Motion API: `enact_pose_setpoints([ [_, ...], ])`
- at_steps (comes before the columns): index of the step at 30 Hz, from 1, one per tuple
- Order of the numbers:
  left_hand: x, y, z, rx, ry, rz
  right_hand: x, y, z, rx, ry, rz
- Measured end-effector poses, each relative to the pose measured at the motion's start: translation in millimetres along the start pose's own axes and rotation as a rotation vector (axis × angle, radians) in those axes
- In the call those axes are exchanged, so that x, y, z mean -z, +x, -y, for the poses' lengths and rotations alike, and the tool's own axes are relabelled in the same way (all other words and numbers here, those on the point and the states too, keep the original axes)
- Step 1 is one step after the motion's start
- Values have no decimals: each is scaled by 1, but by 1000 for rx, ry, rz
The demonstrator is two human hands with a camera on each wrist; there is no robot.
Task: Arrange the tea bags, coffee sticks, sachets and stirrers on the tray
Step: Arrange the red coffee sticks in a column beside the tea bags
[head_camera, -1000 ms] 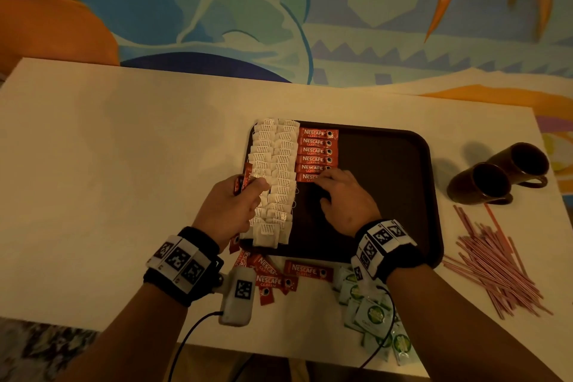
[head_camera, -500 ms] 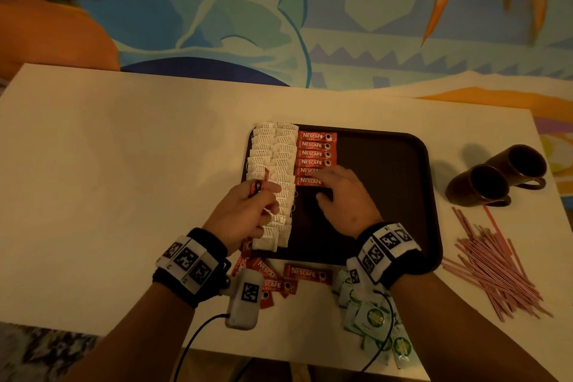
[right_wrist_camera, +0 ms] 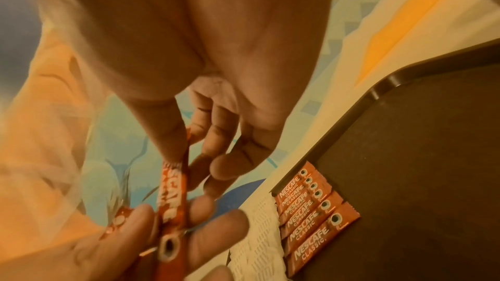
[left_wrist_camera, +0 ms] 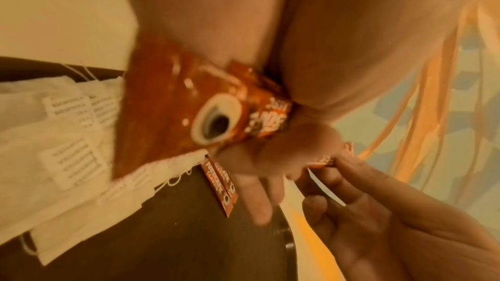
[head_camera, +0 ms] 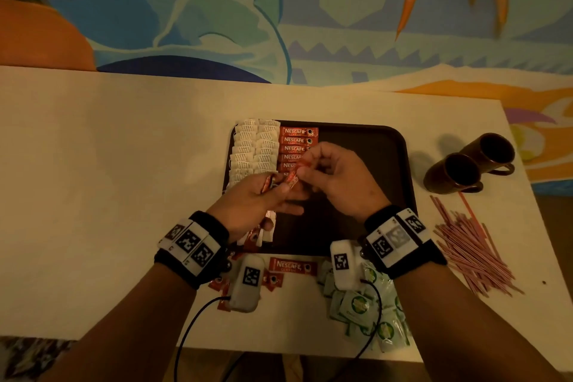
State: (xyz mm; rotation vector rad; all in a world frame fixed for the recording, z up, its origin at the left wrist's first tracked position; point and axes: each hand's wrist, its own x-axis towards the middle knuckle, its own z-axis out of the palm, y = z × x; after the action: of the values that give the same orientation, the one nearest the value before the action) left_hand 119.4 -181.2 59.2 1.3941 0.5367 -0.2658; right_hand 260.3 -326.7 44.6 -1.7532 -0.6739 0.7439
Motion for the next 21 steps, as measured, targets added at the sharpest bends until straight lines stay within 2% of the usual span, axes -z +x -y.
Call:
enact_pose_setpoints([
  [4,8,8,-1,-59,133,-221,6,-7,3,-43,97,-13],
  [9,5,12,-1,-126,101,-184,-5,-16,7,-50,54,87],
  [11,4,13,1,-137,119,-227,-5,-20,5,-74,77,89],
  [15,7,13,8,-137,126,-353,5,-29,-3,-132,116,56],
  [21,7,10,19,-57,70,-393,15,-34,-18,-215,29,-12],
])
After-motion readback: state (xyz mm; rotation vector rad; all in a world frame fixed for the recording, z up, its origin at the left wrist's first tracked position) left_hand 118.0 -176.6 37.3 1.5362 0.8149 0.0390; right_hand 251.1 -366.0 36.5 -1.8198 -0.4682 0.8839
